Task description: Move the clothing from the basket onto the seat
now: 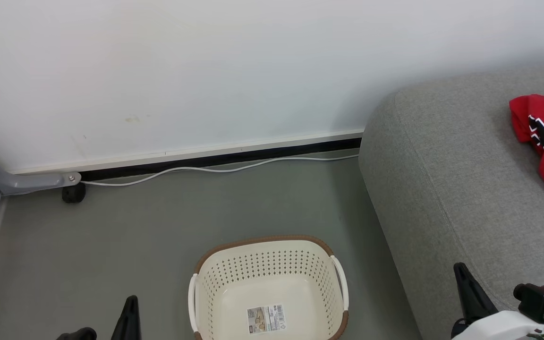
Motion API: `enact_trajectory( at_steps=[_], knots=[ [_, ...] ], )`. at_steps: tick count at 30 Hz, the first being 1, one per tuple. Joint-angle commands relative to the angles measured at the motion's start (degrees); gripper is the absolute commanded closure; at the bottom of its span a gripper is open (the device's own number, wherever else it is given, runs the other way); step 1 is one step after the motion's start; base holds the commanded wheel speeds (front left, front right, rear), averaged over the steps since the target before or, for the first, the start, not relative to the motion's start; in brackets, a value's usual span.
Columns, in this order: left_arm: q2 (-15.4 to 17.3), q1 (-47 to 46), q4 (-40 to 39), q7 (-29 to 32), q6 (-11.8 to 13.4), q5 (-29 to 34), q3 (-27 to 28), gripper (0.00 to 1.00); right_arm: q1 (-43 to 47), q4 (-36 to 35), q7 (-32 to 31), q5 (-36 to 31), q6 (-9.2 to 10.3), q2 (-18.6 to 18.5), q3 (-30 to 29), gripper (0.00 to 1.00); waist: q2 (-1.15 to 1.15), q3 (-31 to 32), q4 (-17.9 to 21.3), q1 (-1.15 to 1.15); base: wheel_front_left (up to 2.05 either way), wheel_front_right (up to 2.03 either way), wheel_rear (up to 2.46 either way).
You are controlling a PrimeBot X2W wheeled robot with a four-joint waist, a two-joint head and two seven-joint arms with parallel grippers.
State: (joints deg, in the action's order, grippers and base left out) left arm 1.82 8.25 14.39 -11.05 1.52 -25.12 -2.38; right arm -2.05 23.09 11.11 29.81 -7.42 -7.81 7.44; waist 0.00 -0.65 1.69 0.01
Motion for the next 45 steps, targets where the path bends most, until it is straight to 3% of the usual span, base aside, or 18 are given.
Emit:
enact_trajectory(
  at_steps=[1, 45],
  knots=[
    [0.5, -2.8, -1.2, 0.5, -0.5, -1.8, 1.0, 1.0, -2.1, -1.7, -0.6, 1.9, -0.01, -0.5, -0.7, 1.0, 0.0, 0.0, 0.0, -0.01, 0.0, 0.0, 0.0],
    [0.8, -7.8, -0.8, 7.8, -4.1, -29.6, 4.4, 1.0, -3.0, -4.9, -7.8, 27.6, -0.04, 1.8, -6.4, 1.0, 0.0, 0.2, -0.7, -0.01, 0.0, 0.0, 0.0]
  ],
)
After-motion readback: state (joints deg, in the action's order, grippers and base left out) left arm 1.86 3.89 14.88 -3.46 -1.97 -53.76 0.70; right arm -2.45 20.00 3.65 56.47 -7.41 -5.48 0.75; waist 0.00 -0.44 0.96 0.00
